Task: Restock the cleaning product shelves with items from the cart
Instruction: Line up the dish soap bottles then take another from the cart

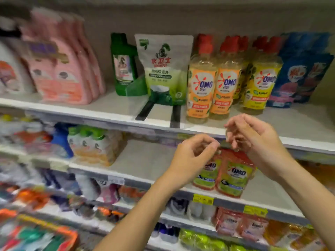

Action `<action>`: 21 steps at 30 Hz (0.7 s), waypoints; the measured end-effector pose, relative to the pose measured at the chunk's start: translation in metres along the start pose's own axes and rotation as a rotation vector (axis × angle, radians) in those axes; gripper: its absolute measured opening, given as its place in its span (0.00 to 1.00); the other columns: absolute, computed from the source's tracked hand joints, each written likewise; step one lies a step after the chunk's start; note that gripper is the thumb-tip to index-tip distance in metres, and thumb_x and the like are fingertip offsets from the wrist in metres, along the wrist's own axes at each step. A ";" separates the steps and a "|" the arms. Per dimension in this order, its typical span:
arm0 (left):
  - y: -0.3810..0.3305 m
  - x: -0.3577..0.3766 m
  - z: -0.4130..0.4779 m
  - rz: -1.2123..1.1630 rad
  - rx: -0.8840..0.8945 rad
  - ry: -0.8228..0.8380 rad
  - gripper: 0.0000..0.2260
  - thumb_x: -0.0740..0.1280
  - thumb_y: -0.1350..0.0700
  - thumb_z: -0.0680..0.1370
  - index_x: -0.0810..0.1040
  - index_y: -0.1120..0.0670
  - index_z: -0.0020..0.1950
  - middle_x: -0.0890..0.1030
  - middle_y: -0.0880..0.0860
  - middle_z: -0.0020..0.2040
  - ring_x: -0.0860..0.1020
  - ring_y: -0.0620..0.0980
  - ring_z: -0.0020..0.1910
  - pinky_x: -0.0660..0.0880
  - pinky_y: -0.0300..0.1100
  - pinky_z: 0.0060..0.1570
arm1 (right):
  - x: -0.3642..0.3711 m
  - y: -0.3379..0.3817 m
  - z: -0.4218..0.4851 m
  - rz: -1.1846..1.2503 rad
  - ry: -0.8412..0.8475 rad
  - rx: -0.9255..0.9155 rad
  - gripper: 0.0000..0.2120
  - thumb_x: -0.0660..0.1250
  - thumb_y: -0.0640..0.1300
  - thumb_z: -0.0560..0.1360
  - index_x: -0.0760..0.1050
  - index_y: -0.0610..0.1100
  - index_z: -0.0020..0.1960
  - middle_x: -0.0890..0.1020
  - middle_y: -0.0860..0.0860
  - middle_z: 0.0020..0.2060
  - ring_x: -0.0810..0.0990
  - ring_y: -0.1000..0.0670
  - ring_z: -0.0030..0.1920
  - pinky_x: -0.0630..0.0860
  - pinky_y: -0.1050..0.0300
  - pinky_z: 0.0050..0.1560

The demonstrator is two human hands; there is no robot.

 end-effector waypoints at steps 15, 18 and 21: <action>0.070 -0.207 -0.347 0.420 -0.603 -0.709 0.03 0.66 0.57 0.78 0.75 0.51 0.44 0.73 0.43 0.34 0.71 0.34 0.32 0.65 0.28 0.36 | 0.330 -0.121 -0.099 0.058 0.864 0.376 0.30 0.73 0.74 0.52 0.81 0.50 0.40 0.78 0.50 0.30 0.72 0.54 0.29 0.69 0.66 0.29; 0.080 -0.235 -0.410 0.440 -0.736 -0.812 0.03 0.66 0.57 0.78 0.75 0.50 0.45 0.74 0.43 0.35 0.71 0.34 0.33 0.65 0.28 0.36 | 0.401 -0.153 -0.125 0.021 0.971 0.442 0.20 0.73 0.61 0.67 0.79 0.44 0.44 0.77 0.49 0.32 0.72 0.58 0.26 0.69 0.68 0.28; 0.090 -0.262 -0.465 0.429 -0.840 -0.891 0.03 0.66 0.59 0.79 0.76 0.52 0.47 0.74 0.42 0.37 0.72 0.37 0.35 0.68 0.31 0.39 | 0.468 -0.194 -0.152 -0.101 1.088 0.525 0.03 0.68 0.39 0.76 0.74 0.42 0.48 0.76 0.45 0.37 0.76 0.56 0.29 0.72 0.66 0.29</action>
Point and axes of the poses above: each hand's wrist, its own z-axis towards the middle knuckle, its own x-axis out of the palm, y = z × x, the point moved 4 cm from there along z, towards the middle knuckle
